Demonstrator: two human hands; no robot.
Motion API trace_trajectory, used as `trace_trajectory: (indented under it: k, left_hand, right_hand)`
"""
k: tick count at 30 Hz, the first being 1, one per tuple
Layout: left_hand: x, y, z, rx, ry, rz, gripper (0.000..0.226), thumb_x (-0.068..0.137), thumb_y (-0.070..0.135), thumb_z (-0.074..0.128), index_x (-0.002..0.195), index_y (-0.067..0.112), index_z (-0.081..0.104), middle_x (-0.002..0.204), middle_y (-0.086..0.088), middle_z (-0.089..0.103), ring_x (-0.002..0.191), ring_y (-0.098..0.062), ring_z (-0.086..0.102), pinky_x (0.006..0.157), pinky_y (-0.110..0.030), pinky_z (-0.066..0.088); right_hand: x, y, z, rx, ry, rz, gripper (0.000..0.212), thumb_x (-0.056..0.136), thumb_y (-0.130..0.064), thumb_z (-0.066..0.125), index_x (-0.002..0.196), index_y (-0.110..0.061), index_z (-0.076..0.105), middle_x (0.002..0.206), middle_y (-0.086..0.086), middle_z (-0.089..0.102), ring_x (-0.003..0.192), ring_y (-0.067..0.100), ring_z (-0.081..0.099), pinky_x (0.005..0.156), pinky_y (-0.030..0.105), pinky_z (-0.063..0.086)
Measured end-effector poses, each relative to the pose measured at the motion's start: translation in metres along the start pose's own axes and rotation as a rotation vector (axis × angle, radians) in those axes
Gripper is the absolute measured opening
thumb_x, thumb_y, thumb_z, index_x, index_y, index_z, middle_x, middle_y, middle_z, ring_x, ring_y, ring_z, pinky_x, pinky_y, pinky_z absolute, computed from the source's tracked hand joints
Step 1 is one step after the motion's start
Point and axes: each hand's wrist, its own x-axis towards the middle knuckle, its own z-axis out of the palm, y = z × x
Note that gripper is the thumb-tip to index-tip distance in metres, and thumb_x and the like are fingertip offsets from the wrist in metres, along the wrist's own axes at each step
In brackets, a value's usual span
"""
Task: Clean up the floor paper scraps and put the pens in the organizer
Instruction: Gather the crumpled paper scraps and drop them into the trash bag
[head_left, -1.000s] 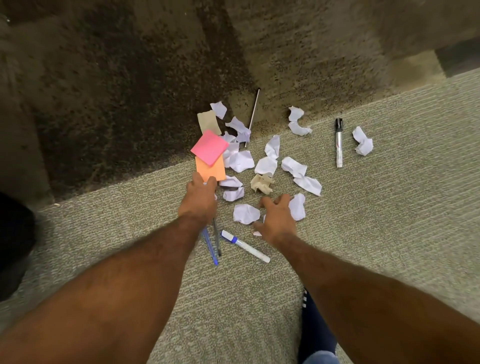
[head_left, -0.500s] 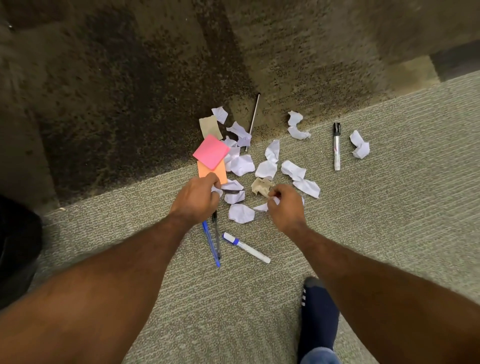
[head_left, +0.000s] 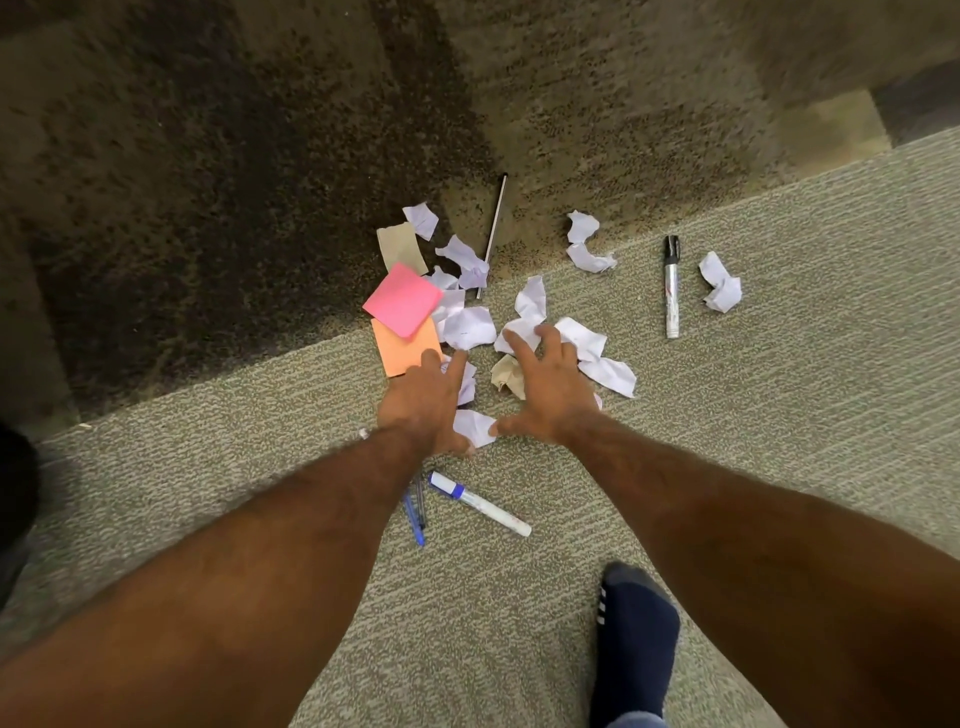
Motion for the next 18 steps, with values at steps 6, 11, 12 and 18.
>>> trace_trajectory:
  k: [6, 11, 12, 18]
  left_hand:
    - [0.006, -0.002, 0.003, -0.188, 0.033, 0.058, 0.081, 0.074, 0.05, 0.078, 0.133, 0.022, 0.03, 0.124, -0.011, 0.044, 0.104, -0.03, 0.055, 0.078, -0.044, 0.051]
    - [0.011, -0.009, 0.001, -0.284, 0.021, 0.11, 0.061, 0.08, 0.024, 0.077, 0.13, 0.02, 0.041, 0.125, -0.012, 0.049, 0.106, -0.032, 0.058, 0.08, -0.044, 0.05]
    - [0.011, -0.009, 0.001, -0.292, 0.018, 0.116, 0.06, 0.08, 0.022, 0.077, 0.129, 0.019, 0.042, 0.125, -0.012, 0.05, 0.106, -0.033, 0.059, 0.081, -0.045, 0.051]
    - [0.007, -0.004, 0.009, -0.627, 0.136, 0.084, 0.042, 0.08, 0.02, 0.073, 0.118, 0.014, 0.055, 0.115, -0.011, 0.057, 0.104, -0.032, 0.057, 0.083, -0.04, 0.048]
  right_hand:
    - [0.007, 0.003, 0.007, 0.132, 0.091, -0.05, 0.075, 0.076, -0.032, 0.081, 0.14, -0.03, 0.042, 0.144, 0.01, 0.024, 0.13, 0.029, 0.039, 0.106, 0.042, 0.044]
    - [0.008, 0.005, 0.01, 0.281, 0.131, -0.04, 0.05, 0.078, -0.014, 0.075, 0.124, -0.02, 0.057, 0.128, 0.005, 0.036, 0.104, 0.022, 0.056, 0.098, 0.037, 0.051]
    - [0.008, 0.005, 0.011, 0.3, 0.127, -0.03, 0.049, 0.078, -0.014, 0.075, 0.123, -0.019, 0.057, 0.126, 0.005, 0.038, 0.101, 0.021, 0.056, 0.096, 0.037, 0.051]
    - [0.006, 0.007, 0.015, 0.588, 0.214, 0.034, 0.041, 0.074, -0.01, 0.076, 0.113, -0.01, 0.063, 0.11, 0.008, 0.054, 0.092, 0.016, 0.051, 0.086, 0.027, 0.045]
